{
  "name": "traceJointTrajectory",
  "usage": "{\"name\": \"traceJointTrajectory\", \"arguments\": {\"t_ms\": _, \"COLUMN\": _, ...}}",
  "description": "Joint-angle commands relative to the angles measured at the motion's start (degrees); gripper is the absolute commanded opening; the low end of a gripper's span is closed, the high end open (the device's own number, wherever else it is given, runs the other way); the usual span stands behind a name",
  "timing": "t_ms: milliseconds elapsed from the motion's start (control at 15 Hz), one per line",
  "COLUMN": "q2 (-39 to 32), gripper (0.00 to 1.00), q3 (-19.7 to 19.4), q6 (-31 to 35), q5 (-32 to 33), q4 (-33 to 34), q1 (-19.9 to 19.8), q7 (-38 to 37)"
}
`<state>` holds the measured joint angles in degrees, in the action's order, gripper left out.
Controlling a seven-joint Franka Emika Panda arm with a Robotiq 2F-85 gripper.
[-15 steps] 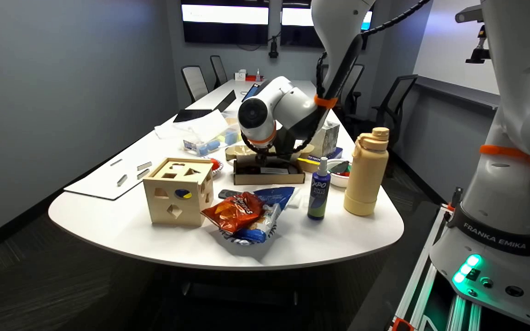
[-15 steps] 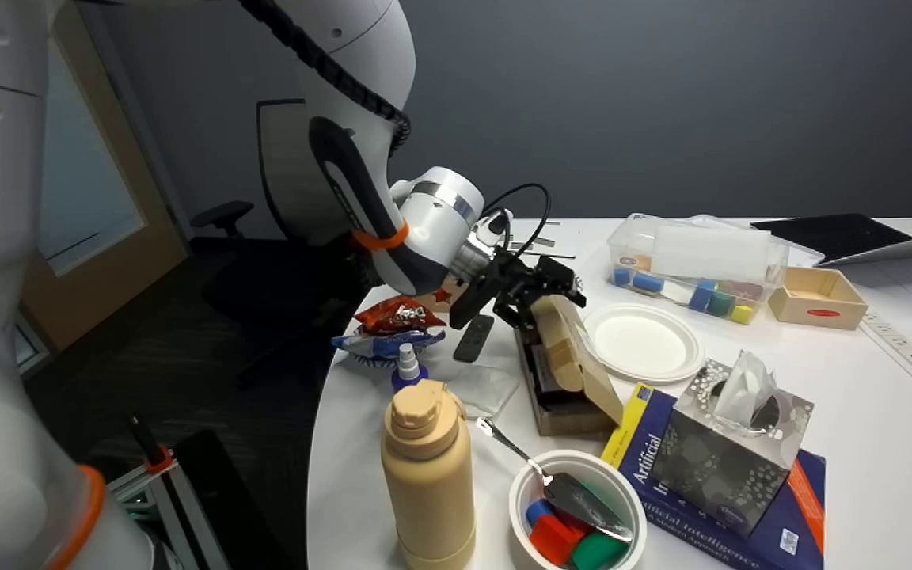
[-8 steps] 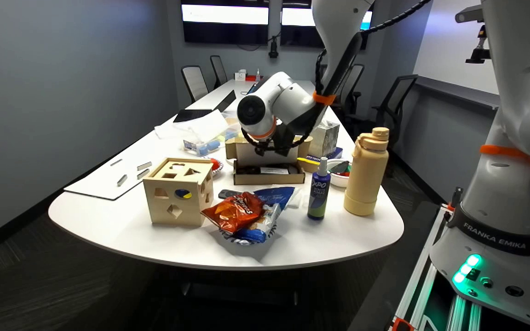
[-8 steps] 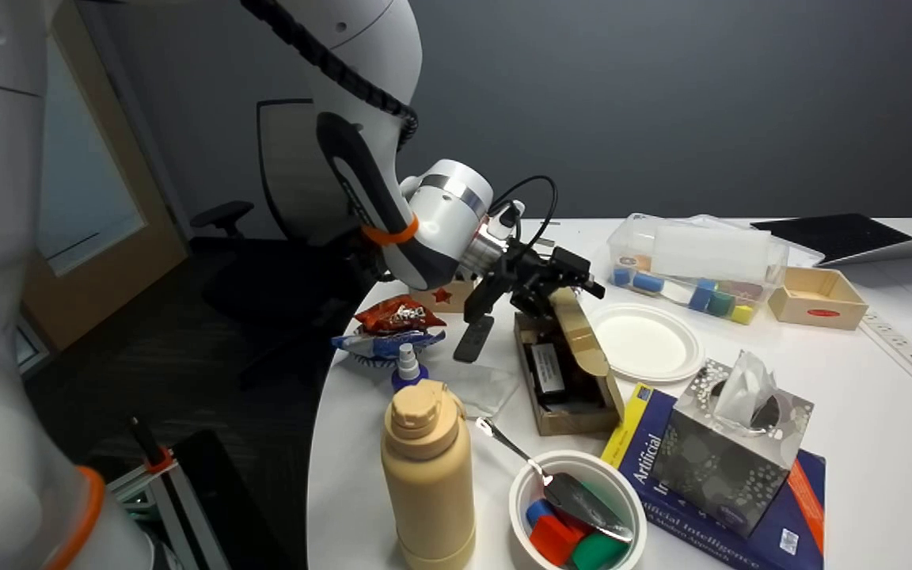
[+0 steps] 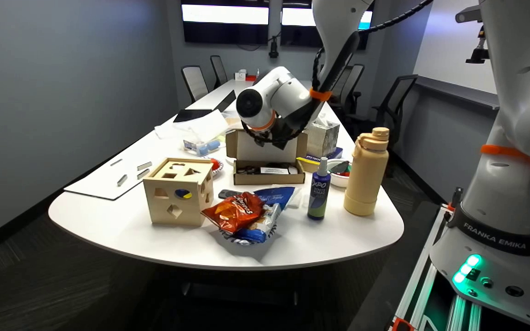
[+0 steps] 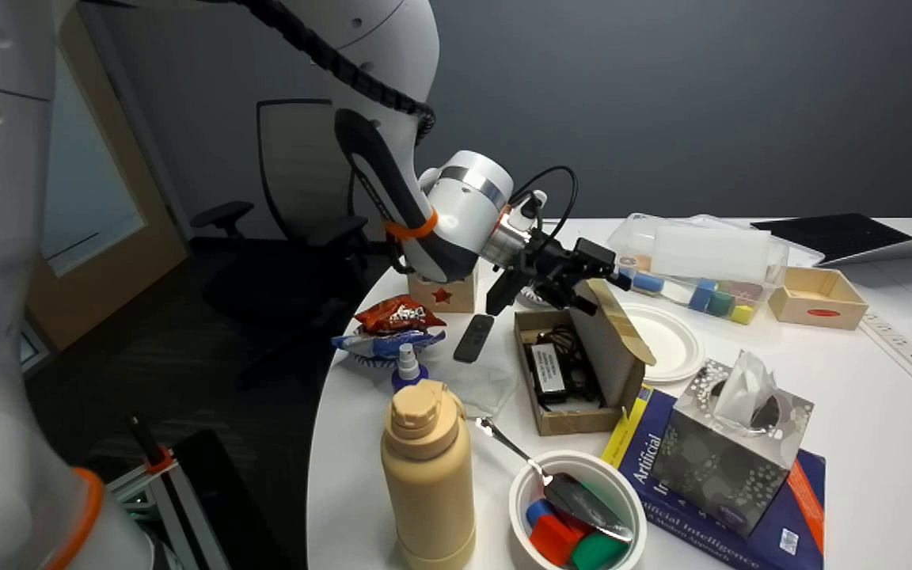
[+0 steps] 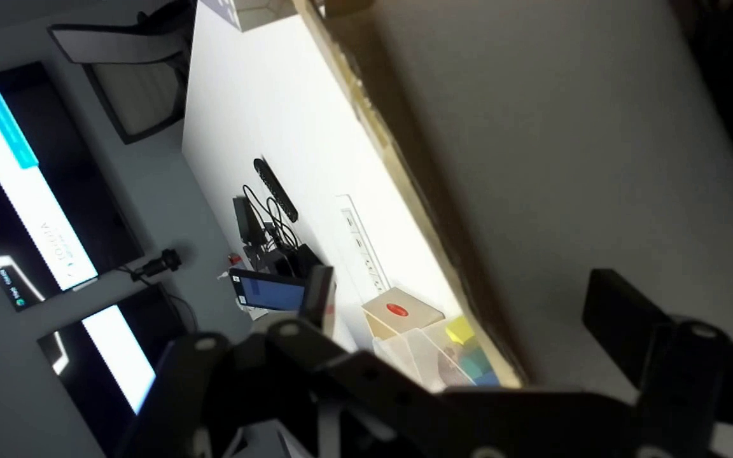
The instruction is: Open the brown box.
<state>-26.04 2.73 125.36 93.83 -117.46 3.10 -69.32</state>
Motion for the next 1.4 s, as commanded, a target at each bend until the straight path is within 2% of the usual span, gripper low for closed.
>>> {"name": "traceJointTrajectory", "arguments": {"t_ms": 0, "q2": -3.00, "gripper": 1.00, "q3": 0.24, "q6": -2.17, "q5": -1.33, "q4": 4.05, "q1": -0.50, "q7": -0.32}}
{"name": "traceJointTrajectory", "arguments": {"t_ms": 533, "q2": -8.78, "gripper": 1.00, "q3": 0.07, "q6": -4.75, "q5": -4.84, "q4": 10.53, "q1": -0.93, "q7": 1.59}}
{"name": "traceJointTrajectory", "arguments": {"t_ms": 1333, "q2": -16.57, "gripper": 1.00, "q3": -0.31, "q6": -4.01, "q5": -9.82, "q4": 17.65, "q1": -1.10, "q7": 7.65}}
